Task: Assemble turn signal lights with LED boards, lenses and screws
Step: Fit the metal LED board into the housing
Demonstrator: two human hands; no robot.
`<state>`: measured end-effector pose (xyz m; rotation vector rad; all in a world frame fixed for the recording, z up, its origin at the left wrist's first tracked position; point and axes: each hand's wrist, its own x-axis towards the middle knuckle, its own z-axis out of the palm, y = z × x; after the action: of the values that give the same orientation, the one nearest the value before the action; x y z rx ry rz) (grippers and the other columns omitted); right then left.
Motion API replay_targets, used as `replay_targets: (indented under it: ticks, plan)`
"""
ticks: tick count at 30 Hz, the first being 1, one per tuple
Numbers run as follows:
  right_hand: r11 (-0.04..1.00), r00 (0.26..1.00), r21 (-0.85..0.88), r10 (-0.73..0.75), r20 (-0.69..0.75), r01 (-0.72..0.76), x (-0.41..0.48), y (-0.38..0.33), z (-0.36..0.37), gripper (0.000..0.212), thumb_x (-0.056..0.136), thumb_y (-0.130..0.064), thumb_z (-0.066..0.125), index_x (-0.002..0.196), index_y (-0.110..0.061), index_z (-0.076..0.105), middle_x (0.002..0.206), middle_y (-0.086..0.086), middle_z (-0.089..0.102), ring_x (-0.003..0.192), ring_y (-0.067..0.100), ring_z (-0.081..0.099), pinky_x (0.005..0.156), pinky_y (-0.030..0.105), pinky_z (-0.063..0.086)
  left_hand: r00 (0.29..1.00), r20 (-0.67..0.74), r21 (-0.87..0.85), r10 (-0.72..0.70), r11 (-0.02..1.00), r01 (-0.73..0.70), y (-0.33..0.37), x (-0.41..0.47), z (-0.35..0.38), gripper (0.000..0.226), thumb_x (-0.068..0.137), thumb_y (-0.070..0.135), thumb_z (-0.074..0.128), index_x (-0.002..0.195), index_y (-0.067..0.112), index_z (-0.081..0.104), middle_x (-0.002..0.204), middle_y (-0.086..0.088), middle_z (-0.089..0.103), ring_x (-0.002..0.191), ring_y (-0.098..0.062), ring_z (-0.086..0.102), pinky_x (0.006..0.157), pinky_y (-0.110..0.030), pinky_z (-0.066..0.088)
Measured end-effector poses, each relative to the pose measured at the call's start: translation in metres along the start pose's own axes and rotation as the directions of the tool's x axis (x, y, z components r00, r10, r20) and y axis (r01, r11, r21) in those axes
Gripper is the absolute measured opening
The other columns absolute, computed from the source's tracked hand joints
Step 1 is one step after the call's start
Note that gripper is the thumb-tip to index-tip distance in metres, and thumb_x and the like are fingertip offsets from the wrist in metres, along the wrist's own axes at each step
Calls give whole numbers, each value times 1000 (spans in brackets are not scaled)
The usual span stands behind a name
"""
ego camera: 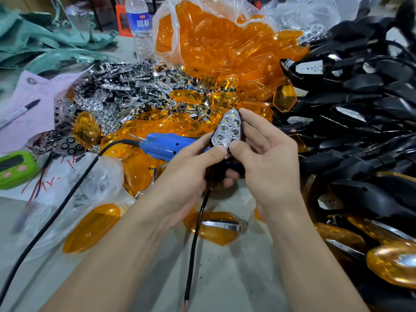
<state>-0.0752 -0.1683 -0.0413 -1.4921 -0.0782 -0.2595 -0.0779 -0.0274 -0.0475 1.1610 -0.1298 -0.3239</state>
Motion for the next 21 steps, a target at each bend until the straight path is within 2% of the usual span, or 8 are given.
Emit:
replay_targets:
  ticks: [2, 4, 7, 10, 13, 16, 18, 21]
  plan:
    - [1000, 1000, 19, -14, 1, 14, 0, -1, 0, 55, 94, 7, 64, 143, -18, 62, 125, -9, 75, 106, 7, 74, 65, 22, 60, 999, 41, 19, 18, 1000, -19, 0, 0, -2, 39, 93, 18, 62, 124, 38, 73, 108, -8, 75, 83, -26, 65, 73, -37, 59]
    - [1000, 1000, -3, -26, -7, 26, -1, -2, 1, 55, 95, 5, 64, 144, -20, 62, 124, -13, 74, 100, 5, 75, 62, 23, 60, 998, 29, 32, 64, 997, -65, -1, 0, -2, 42, 91, 16, 63, 111, 50, 76, 108, -5, 77, 87, -27, 68, 78, -42, 62]
    - [980, 993, -179, -94, -66, 81, -7, -3, 3, 45, 96, -7, 67, 132, -34, 68, 110, -26, 75, 82, 10, 77, 50, 36, 62, 984, -43, 110, 170, 980, -165, -4, 3, 0, 48, 93, 13, 63, 132, 41, 68, 117, -11, 76, 93, -28, 69, 80, -39, 63]
    - [946, 975, -295, -179, -128, 135, -11, -5, 6, 27, 92, -15, 74, 110, -36, 76, 93, -19, 78, 75, 11, 76, 53, 33, 62, 970, -78, 201, 230, 957, -211, -6, 5, -1, 55, 92, 13, 63, 145, 30, 59, 117, -9, 77, 96, -32, 69, 82, -32, 62]
    - [954, 978, -292, -124, -168, 71, -11, -4, 7, 6, 89, -29, 79, 95, -29, 78, 81, -17, 77, 69, 5, 74, 53, 22, 58, 963, -85, 261, 254, 939, -225, -6, 3, -2, 52, 96, 15, 66, 142, 38, 60, 114, -7, 78, 101, -32, 74, 83, -32, 61]
    - [909, 979, -416, -90, -181, 7, -10, -5, 6, 23, 82, -54, 77, 89, -32, 77, 73, -21, 74, 68, -2, 71, 56, 18, 57, 949, -75, 460, 307, 855, -240, -6, 2, -2, 53, 102, 12, 65, 147, 38, 55, 117, 5, 78, 108, -15, 74, 86, -26, 59]
    - [916, 985, -401, -52, -167, -20, -10, -5, 6, 19, 79, -57, 75, 83, -39, 74, 72, -22, 74, 67, -1, 72, 59, 22, 60, 940, -89, 566, 329, 793, -224, -6, 2, -4, 59, 101, 16, 68, 153, 37, 49, 121, 10, 76, 113, -6, 71, 95, -32, 59]
    - [955, 986, -285, 39, -160, -85, -7, -4, 3, 12, 75, -50, 76, 79, -38, 77, 74, -17, 76, 73, 7, 75, 67, 37, 65, 951, -86, 565, 297, 801, -199, -6, 1, -6, 67, 96, 21, 72, 153, 45, 46, 127, 11, 74, 120, -7, 68, 104, -44, 54]
